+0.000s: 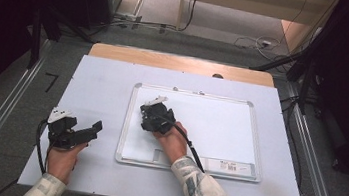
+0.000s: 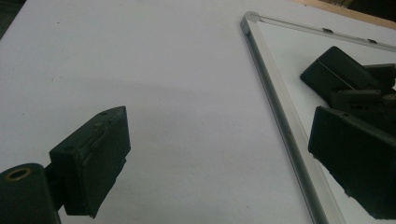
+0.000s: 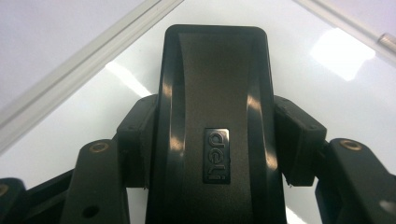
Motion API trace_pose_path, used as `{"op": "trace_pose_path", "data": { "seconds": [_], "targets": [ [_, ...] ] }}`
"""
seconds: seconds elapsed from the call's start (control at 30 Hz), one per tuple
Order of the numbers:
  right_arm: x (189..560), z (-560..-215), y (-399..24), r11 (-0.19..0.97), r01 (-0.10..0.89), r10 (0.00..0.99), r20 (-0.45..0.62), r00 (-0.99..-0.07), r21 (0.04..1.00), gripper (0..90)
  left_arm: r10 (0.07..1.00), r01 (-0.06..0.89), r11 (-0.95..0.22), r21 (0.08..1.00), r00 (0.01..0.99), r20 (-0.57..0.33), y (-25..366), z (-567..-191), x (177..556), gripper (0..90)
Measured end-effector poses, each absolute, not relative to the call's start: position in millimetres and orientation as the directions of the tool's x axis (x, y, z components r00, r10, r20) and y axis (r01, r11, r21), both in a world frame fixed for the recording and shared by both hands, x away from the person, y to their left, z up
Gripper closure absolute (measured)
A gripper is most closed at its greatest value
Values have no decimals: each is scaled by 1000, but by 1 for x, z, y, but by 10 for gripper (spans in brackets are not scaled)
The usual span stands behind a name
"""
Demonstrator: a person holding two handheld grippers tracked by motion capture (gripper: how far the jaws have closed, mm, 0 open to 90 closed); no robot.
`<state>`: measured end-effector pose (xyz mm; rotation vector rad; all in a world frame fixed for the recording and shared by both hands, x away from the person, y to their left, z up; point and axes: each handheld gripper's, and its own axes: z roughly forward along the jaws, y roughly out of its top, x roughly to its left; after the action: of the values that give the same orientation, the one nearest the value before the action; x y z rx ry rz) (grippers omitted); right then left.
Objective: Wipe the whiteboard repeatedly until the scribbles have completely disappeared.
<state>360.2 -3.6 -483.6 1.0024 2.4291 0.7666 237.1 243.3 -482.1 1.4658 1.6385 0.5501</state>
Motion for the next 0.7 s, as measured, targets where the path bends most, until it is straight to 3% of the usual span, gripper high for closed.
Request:
{"op": "trace_pose_path", "data": {
  "seconds": [0.1,0.3,0.7],
  "targets": [
    [353,-480,-2,609,486,721,-181,-669,627,374,954,581,217,785,46,-297,243,-482,237,62],
    [354,-453,-14,484,545,741,10,-671,684,375,955,582,210,786,49,-291,242,-482,237,62],
    [350,-456,-21,477,543,738,21,-675,691,374,957,584,204,786,49,-285,241,-482,237,62]
  ]
}}
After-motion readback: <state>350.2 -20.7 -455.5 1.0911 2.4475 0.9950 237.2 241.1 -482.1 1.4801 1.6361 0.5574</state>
